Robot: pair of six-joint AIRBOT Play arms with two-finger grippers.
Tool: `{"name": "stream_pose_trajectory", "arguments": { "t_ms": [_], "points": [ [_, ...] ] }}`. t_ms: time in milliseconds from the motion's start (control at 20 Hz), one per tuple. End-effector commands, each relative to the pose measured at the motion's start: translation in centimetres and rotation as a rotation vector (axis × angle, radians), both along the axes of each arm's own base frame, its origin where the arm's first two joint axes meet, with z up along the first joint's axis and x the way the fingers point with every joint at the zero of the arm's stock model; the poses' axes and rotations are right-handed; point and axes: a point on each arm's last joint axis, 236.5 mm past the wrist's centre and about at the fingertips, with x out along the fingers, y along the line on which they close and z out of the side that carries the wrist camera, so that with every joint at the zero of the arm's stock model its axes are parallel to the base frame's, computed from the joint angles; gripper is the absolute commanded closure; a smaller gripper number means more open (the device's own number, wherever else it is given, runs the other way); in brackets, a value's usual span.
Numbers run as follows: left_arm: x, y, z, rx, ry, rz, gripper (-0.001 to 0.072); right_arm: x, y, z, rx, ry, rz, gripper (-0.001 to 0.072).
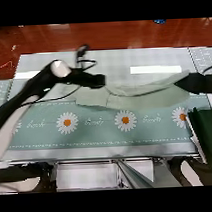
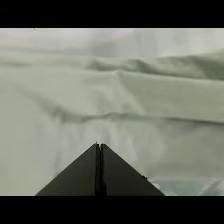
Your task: Fold the shirts.
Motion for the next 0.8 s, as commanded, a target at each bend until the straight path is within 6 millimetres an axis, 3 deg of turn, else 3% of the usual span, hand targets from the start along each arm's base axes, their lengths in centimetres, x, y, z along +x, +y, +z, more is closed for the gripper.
{"name": "stream_pose_trajectory", "arguments": {
  "t_ms": [0, 200, 300, 400, 500, 600, 700, 750],
  "points": [
    [-3.7, -9.1, -3.2, 0.023, 0.129, -0.221, 0.069, -3.5, 0.9, 2.0, -0.003, -0.046, -0.016, 0.0685],
    [-10.6, -15.4, -7.2, 0.063, 0.251, -0.393, 0.0689, -4.0, 1.5, 2.5, 0.016, -0.05, -0.008, 0.0685],
    [-13.8, -18.2, -7.8, 0.0, 0.328, -0.405, 0.0689, -3.9, 2.0, 3.0, 0.044, -0.064, -0.001, 0.0685],
    [-15.1, -19.6, -7.7, -0.045, 0.348, -0.423, 0.0689, -3.9, 2.1, 3.0, 0.045, -0.064, 0.0, 0.0685],
    [-13.4, -18.9, -6.6, -0.061, 0.333, -0.398, 0.0689, -3.8, 2.1, 3.0, 0.047, -0.066, -0.003, 0.0685],
    [-8.9, -16.4, -3.7, -0.097, 0.288, -0.328, 0.0689, -3.6, 2.4, 3.1, 0.07, -0.061, 0.004, 0.0685],
    [-3.1, -11.8, 0.3, -0.105, 0.184, -0.235, 0.0689, -2.7, 3.7, 3.2, 0.116, -0.064, 0.03, 0.0685],
    [0.3, -8.1, 2.3, -0.056, 0.086, -0.177, 0.0689, -2.0, 4.9, 3.2, 0.143, -0.068, 0.058, 0.0685]
  ]
}}
